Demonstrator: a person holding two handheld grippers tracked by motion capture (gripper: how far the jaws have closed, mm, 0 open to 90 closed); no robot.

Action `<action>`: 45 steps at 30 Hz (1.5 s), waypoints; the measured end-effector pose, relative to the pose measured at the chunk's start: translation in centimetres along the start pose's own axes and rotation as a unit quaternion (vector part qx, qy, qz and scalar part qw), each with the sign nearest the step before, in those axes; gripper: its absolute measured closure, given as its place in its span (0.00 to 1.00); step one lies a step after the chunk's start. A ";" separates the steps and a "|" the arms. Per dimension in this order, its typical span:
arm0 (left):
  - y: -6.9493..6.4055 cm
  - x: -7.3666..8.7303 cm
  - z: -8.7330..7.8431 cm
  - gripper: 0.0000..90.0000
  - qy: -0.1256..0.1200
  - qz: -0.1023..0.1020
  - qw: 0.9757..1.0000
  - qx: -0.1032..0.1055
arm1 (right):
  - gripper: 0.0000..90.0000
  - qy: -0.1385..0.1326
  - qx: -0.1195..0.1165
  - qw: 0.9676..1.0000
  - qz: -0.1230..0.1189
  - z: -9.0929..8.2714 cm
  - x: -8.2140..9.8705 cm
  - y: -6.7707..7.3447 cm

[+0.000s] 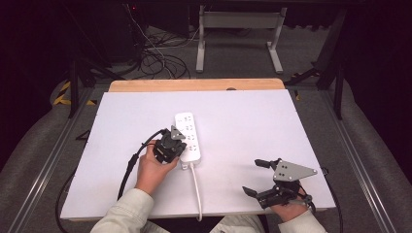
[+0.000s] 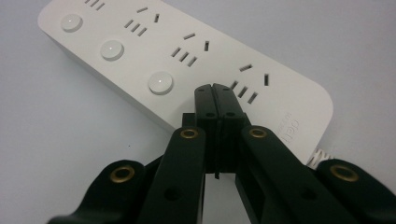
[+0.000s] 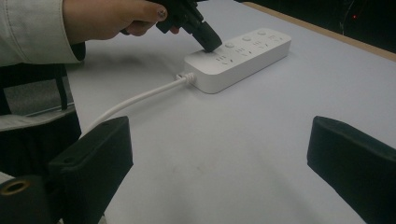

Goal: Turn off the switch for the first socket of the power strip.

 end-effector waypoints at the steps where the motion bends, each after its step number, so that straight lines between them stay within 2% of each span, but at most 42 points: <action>1: 0.0 0.0 0.0 1.00 0.000 0.000 1.000 0.001 | 0.08 0.000 0.000 1.000 0.000 0.0 0.0 0.0; 15: -0.1 0.1 0.0 1.00 -0.005 0.007 1.000 -0.006 | 0.08 0.002 -0.003 1.000 0.004 0.1 0.1 0.0; 21: -0.3 -0.1 0.0 1.00 0.000 0.030 0.999 -0.021 | 0.08 0.003 -0.004 1.000 0.005 0.2 0.1 0.0; 24: -0.3 0.0 0.1 1.00 -0.002 0.023 1.000 -0.009 | 0.08 0.004 -0.004 1.000 0.004 0.2 0.1 0.1; 27: -0.4 -0.1 0.2 1.00 -0.004 0.022 1.000 -0.010 | 0.08 0.004 -0.004 1.000 0.005 0.2 0.2 0.0; 32: -0.3 -0.2 0.2 1.00 -0.003 0.006 1.000 -0.003 | 0.08 0.004 -0.004 1.000 0.004 0.2 0.2 0.0; 33: -0.3 -0.3 0.0 1.00 -0.011 0.005 1.000 -0.007 | 0.08 0.005 -0.004 1.000 0.005 0.2 0.2 -0.1; 35: -0.3 -0.5 -0.1 1.00 -0.010 -0.001 1.000 0.000 | 0.08 0.004 -0.004 1.000 0.005 0.2 0.2 -0.1; 37: -0.3 -0.6 -0.3 1.00 -0.016 -0.001 1.000 -0.004 | 0.08 0.002 -0.004 1.000 0.005 0.1 0.2 -0.1; 45: -0.3 -1.4 -2.2 1.00 -0.031 0.002 0.999 0.013 | 0.08 0.001 -0.003 1.000 0.005 0.0 0.2 -0.1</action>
Point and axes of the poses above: each handheld gripper's, and its own axes: z roughly forward along the jaws, x roughly out of its underside, y roughly to its left, the point moved 7 cm from there along z, roughly forward along the jaws, and after that the axes turned 13 degrees about -x, right-handed, at the moved point
